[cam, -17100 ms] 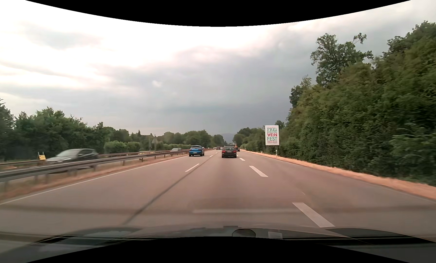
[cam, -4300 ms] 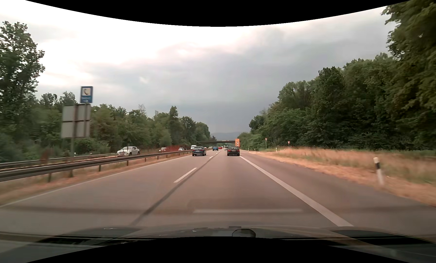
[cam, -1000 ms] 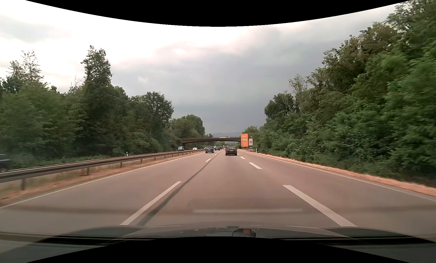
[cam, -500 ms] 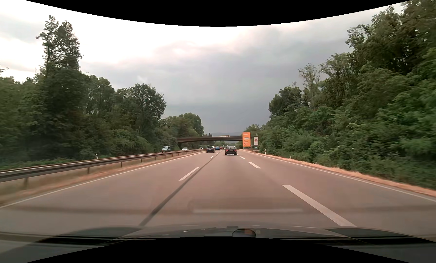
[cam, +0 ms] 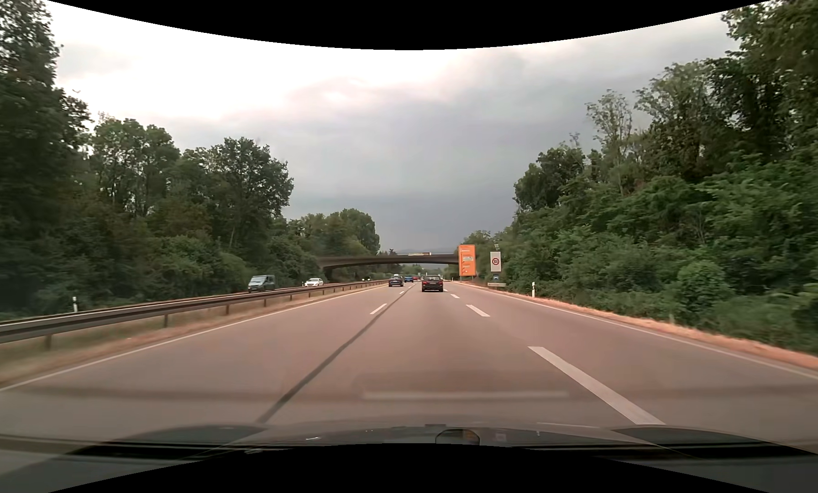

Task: Follow the waypoints while adhering to traffic rules and regulations

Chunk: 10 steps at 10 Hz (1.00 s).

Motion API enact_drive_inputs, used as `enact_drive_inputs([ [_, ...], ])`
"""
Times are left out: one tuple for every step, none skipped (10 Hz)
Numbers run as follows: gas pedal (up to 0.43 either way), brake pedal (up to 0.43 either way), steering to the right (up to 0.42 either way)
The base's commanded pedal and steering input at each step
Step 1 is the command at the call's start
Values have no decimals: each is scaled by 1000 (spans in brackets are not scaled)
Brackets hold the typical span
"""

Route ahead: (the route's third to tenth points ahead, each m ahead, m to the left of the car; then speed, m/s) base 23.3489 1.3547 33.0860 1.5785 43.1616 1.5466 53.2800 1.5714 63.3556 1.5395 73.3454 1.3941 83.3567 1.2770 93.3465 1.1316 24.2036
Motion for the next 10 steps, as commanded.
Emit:
enact_drive_inputs([
  [189,0,-1],
  [189,0,-1],
  [189,0,-1],
  [189,0,-1],
  [189,0,-1],
  [189,0,-1],
  [189,0,-1],
  [189,0,-1],
  [189,0,-1],
  [189,0,-1],
])
